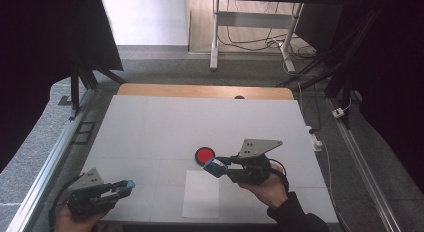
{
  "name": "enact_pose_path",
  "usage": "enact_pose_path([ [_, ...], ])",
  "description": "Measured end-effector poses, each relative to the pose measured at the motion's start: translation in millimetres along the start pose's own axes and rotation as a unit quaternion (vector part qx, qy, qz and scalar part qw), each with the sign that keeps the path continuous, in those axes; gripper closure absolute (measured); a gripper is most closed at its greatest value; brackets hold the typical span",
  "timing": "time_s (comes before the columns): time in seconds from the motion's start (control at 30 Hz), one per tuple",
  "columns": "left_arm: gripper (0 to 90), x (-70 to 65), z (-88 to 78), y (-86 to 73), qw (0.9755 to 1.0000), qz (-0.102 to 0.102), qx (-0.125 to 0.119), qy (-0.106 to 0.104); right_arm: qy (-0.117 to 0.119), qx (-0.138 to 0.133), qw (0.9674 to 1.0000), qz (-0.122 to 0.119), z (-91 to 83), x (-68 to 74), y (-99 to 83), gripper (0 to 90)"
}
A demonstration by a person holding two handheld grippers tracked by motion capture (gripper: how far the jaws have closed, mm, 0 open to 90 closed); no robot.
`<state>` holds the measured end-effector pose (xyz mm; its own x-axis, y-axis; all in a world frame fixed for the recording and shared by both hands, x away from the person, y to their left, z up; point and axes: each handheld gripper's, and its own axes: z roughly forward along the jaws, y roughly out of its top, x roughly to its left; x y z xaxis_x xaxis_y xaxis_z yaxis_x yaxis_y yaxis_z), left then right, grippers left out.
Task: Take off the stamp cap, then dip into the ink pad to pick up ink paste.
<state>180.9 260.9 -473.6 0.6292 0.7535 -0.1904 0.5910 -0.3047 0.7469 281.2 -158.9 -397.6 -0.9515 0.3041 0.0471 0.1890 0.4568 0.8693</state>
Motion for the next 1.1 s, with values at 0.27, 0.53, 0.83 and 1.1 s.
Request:
enact_pose_path([
  [0.27,68.0,0.0,1.5,0.3,1.0000,-0.002,0.006,0.001,-0.005,0.005,1.0000,0.000,0.5,-1.2,-1.0,70.7],
  [0.53,68.2,1.9,1.1,-0.1,1.0000,-0.008,0.005,-0.003,-0.011,0.012,0.9998,0.011,4.6,-4.9,0.0,70.7],
  [0.83,68.5,2.9,0.1,-0.7,0.9999,-0.010,0.001,-0.010,-0.020,0.030,0.9993,0.012,19.5,-12.9,2.2,70.7],
  [1.1,68.8,2.3,-0.1,-0.5,0.9999,-0.005,0.000,-0.011,-0.027,0.033,0.9990,0.015,26.8,-21.8,5.1,70.7],
])
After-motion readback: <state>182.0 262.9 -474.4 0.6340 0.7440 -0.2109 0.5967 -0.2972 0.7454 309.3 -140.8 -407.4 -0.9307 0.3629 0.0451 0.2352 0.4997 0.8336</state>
